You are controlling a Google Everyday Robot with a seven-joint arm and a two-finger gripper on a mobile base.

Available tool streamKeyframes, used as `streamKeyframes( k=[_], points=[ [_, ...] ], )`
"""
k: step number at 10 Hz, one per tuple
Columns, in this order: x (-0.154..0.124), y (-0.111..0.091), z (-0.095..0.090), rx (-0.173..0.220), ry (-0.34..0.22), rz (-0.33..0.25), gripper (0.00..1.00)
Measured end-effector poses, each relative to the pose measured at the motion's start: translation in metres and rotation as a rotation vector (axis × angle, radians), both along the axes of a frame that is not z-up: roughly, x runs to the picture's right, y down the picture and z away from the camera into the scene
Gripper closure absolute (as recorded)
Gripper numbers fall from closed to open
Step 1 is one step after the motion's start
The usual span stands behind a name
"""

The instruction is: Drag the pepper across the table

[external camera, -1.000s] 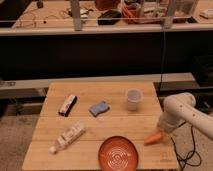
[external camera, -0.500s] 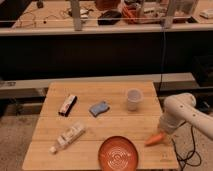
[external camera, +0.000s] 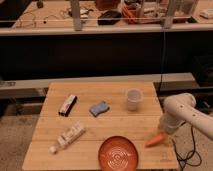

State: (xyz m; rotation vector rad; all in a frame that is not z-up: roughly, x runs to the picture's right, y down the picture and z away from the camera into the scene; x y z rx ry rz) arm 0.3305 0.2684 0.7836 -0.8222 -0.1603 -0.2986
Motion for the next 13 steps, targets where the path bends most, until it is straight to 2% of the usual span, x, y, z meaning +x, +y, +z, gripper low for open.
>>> streamKeyframes(
  k=[1,2,4,5,11,13],
  points=[
    [0.000,0.000,0.000,0.000,-0.001,-0.003,0.86],
    [-0.002,0.001,0.002,0.006,-0.006,-0.004,0.86],
    [-0.007,-0.001,0.007,0.024,-0.021,-0.001,0.98],
    [-0.007,0.000,0.010,0.031,-0.024,0.003,1.00],
    [-0.009,-0.008,0.025,0.064,-0.029,0.009,1.00],
    [-0.011,-0.017,0.033,0.078,-0.026,0.001,1.00]
  ],
)
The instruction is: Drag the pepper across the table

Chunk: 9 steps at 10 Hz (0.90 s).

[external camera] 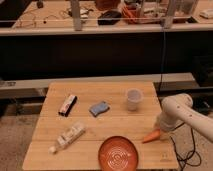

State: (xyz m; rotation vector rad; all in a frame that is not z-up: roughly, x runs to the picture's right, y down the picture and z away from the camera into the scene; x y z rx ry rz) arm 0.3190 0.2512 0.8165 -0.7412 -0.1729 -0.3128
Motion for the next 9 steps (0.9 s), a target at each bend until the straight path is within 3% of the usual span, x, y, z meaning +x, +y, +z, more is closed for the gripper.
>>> streamKeyframes(
  k=[9],
  points=[
    [0.010,-0.031,0.025,0.039,0.056,-0.014,1.00]
  ],
)
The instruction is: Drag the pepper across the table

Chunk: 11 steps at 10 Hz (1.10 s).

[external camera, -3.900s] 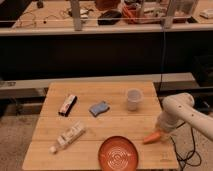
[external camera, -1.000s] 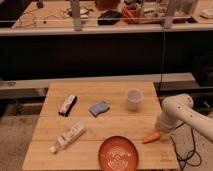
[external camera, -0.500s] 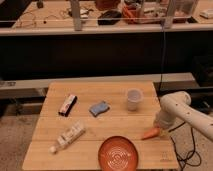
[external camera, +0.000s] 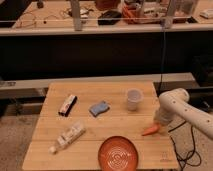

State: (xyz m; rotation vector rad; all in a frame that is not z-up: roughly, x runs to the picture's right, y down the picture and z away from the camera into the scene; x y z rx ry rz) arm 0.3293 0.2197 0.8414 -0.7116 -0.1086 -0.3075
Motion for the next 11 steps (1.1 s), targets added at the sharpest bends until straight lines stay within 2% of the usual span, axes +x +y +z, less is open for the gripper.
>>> streamKeyframes(
  k=[5,11],
  points=[
    [0.010,-0.023,0.020,0.001,0.024,0.025,1.00],
    [0.012,-0.038,0.041,0.003,0.037,0.053,1.00]
  ],
)
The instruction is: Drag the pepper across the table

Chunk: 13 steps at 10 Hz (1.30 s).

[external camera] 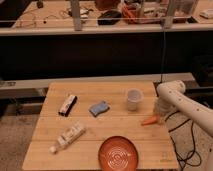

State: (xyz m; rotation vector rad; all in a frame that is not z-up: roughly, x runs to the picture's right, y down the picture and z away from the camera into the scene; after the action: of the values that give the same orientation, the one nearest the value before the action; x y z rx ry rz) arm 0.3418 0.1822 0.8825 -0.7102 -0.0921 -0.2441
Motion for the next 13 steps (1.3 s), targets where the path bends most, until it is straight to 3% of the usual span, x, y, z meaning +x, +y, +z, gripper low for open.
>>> streamKeyframes(
  k=[6,13],
  points=[
    [0.006,-0.034,0.018,0.033,0.018,0.033,1.00],
    [0.008,-0.055,0.039,0.047,0.032,0.028,1.00]
  ],
)
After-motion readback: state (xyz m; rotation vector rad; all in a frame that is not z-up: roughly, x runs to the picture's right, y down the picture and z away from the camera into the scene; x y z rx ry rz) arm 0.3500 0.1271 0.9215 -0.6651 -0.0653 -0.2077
